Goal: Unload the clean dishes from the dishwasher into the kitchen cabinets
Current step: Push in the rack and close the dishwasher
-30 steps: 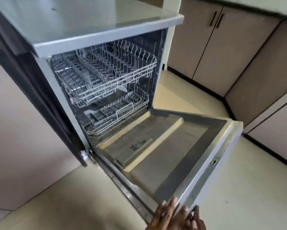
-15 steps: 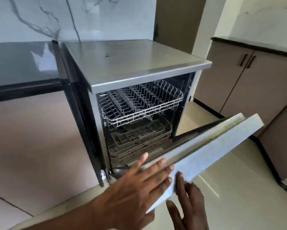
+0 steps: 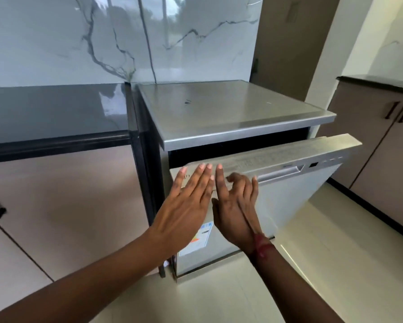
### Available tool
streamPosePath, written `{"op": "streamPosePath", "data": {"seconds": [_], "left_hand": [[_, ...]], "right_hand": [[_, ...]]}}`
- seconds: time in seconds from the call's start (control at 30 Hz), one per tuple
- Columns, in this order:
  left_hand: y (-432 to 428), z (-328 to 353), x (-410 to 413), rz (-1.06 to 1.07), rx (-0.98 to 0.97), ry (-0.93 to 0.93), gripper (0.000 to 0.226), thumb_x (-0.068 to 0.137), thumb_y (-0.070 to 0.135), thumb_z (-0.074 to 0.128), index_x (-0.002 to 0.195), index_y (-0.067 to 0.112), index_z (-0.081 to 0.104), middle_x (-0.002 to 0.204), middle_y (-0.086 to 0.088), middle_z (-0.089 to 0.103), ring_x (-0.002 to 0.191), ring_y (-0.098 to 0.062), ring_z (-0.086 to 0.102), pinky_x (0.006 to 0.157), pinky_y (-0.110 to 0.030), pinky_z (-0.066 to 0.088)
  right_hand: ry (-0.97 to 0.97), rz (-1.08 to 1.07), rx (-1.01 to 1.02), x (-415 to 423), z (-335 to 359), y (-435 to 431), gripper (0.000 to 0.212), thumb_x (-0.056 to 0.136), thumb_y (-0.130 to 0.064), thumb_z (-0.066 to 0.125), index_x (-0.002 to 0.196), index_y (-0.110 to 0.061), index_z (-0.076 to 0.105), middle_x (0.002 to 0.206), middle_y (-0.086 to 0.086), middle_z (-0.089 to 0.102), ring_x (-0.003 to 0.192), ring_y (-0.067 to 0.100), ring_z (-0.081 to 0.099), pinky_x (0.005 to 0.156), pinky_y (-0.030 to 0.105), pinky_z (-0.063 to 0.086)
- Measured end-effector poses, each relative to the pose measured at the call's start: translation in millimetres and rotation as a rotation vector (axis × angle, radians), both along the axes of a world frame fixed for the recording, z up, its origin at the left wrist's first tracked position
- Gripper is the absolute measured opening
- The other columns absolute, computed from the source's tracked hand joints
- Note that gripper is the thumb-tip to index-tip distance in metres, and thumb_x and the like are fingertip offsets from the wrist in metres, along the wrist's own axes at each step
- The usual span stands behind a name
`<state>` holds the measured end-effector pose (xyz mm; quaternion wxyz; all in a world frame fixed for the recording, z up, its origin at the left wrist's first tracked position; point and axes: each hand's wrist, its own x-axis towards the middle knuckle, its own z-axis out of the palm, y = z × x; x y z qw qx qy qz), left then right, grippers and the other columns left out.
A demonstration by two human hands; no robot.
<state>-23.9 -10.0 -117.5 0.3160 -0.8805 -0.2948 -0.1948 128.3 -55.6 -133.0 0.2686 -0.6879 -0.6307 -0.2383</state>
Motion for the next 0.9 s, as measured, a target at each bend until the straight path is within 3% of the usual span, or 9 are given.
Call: {"op": "streamPosePath", "data": {"seconds": [0.13, 0.2, 0.27, 0.33, 0.5, 0.73, 0.9], "left_hand": [[32, -1, 10, 0.109, -0.022, -0.119, 0.083, 0.083, 0.027, 0.043, 0.155, 0.006, 0.007, 0.163, -0.015, -0.008, 0.150, -0.033, -0.009, 0.120, -0.053, -0.005], [48, -3, 11, 0.156, -0.067, -0.142, 0.097, 0.078, 0.036, 0.059, 0.155, 0.011, 0.006, 0.163, -0.011, -0.010, 0.150, -0.031, -0.010, 0.120, -0.052, -0.006], [63, -5, 10, 0.204, -0.087, -0.148, 0.103, 0.077, 0.040, 0.064, 0.155, 0.015, 0.003, 0.163, -0.008, -0.010, 0.150, -0.029, -0.011, 0.120, -0.051, -0.007], [75, -8, 11, 0.235, -0.096, -0.157, 0.101, 0.078, 0.042, 0.062, 0.156, 0.017, 0.003, 0.164, -0.006, -0.010, 0.150, -0.027, -0.011, 0.119, -0.050, -0.011], [92, -13, 19, 0.309, -0.115, -0.170, 0.094, 0.085, 0.050, 0.053, 0.156, 0.016, 0.002, 0.163, -0.006, -0.013, 0.150, -0.028, -0.013, 0.116, -0.053, -0.015], [94, -9, 15, 0.309, -0.158, -0.090, 0.111, 0.076, 0.056, 0.056, 0.153, 0.015, -0.012, 0.162, -0.009, -0.018, 0.148, -0.033, -0.018, 0.115, -0.056, -0.015], [76, -1, 12, 0.316, -0.184, -0.092, 0.116, 0.068, 0.045, 0.068, 0.156, 0.015, -0.002, 0.163, -0.009, -0.013, 0.149, -0.033, -0.013, 0.118, -0.054, -0.010]], "right_hand": [[-0.002, 0.070, -0.064, -3, 2, 35, 0.086, 0.076, -0.015, 0.057, 0.153, -0.007, 0.019, 0.141, 0.026, 0.033, 0.140, 0.041, 0.025, 0.115, 0.059, 0.019], [-0.046, 0.124, -0.180, -4, -9, 45, 0.090, 0.081, -0.018, 0.055, 0.155, -0.005, 0.005, 0.157, 0.029, 0.009, 0.148, 0.042, 0.000, 0.116, 0.060, 0.015], [-0.098, 0.159, -0.319, 0, -21, 54, 0.093, 0.089, -0.031, 0.049, 0.152, -0.007, -0.015, 0.158, 0.021, -0.022, 0.147, 0.035, -0.020, 0.118, 0.059, 0.007], [-0.122, 0.150, -0.399, 7, -26, 64, 0.093, 0.093, -0.039, 0.043, 0.148, -0.009, -0.025, 0.155, 0.014, -0.033, 0.145, 0.029, -0.026, 0.118, 0.058, 0.003], [-0.129, 0.133, -0.400, 10, -27, 81, 0.093, 0.091, -0.042, 0.043, 0.148, -0.011, -0.024, 0.157, 0.012, -0.026, 0.147, 0.027, -0.021, 0.119, 0.053, -0.004], [-0.185, 0.109, -0.443, 13, -25, 82, 0.096, 0.087, -0.035, 0.046, 0.147, -0.009, -0.023, 0.156, 0.014, -0.029, 0.145, 0.029, -0.024, 0.119, 0.054, -0.007], [-0.164, 0.110, -0.438, 9, -15, 68, 0.088, 0.091, -0.032, 0.041, 0.149, -0.007, -0.020, 0.157, 0.012, -0.028, 0.146, 0.028, -0.024, 0.117, 0.059, -0.005]]}}
